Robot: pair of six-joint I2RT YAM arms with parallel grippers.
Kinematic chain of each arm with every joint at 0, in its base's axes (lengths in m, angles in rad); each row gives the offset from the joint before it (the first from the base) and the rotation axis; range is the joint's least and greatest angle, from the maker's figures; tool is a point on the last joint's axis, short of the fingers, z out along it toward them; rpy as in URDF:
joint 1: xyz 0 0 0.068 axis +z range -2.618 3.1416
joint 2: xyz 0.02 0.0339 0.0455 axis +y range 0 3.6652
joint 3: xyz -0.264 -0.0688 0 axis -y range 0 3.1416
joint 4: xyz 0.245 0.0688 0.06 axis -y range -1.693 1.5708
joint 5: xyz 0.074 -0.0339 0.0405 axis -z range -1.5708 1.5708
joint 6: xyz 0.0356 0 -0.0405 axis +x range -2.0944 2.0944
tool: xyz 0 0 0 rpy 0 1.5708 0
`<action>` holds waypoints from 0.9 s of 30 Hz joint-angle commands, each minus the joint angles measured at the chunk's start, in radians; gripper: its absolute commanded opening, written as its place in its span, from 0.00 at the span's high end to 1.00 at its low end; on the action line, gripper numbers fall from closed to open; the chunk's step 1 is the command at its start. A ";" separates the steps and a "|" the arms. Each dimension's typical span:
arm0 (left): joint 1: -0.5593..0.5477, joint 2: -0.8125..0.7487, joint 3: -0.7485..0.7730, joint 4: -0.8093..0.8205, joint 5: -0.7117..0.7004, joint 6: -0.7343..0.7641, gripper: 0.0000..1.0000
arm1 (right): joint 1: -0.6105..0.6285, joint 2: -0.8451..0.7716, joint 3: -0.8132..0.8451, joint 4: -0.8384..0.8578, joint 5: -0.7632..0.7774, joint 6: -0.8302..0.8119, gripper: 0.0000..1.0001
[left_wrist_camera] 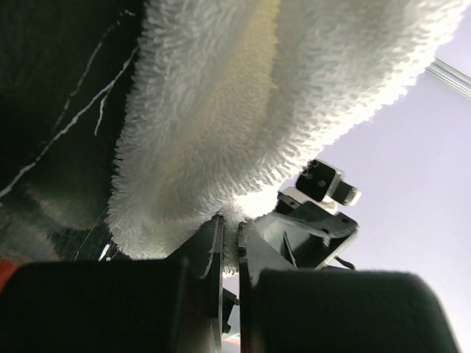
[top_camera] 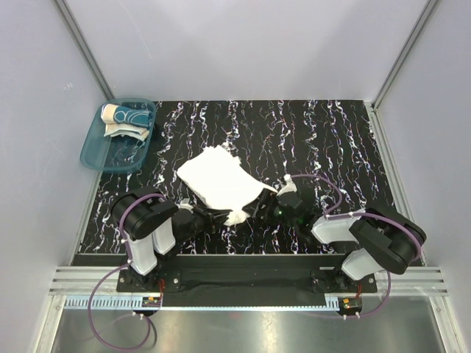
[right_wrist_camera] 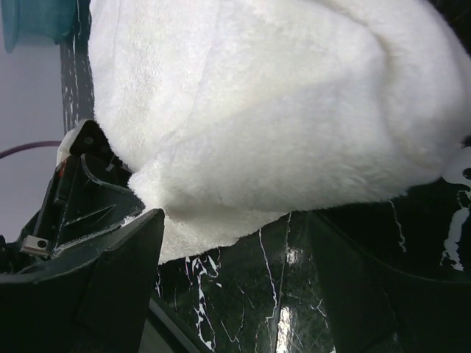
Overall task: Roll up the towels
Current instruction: Roll the towel
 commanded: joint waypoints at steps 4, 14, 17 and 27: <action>0.010 0.029 -0.180 0.213 0.070 -0.198 1.00 | -0.009 0.137 -0.080 0.303 0.150 0.140 0.33; 0.010 -0.003 -0.162 0.191 0.125 -0.130 1.00 | -0.006 0.166 0.012 0.224 0.177 0.066 0.94; 0.002 0.047 -0.071 0.143 0.228 -0.075 1.00 | -0.009 0.022 0.041 -0.034 0.209 0.022 0.98; -0.029 -0.093 0.087 -0.209 0.276 0.133 0.66 | -0.047 -0.279 0.227 -0.730 0.200 -0.153 1.00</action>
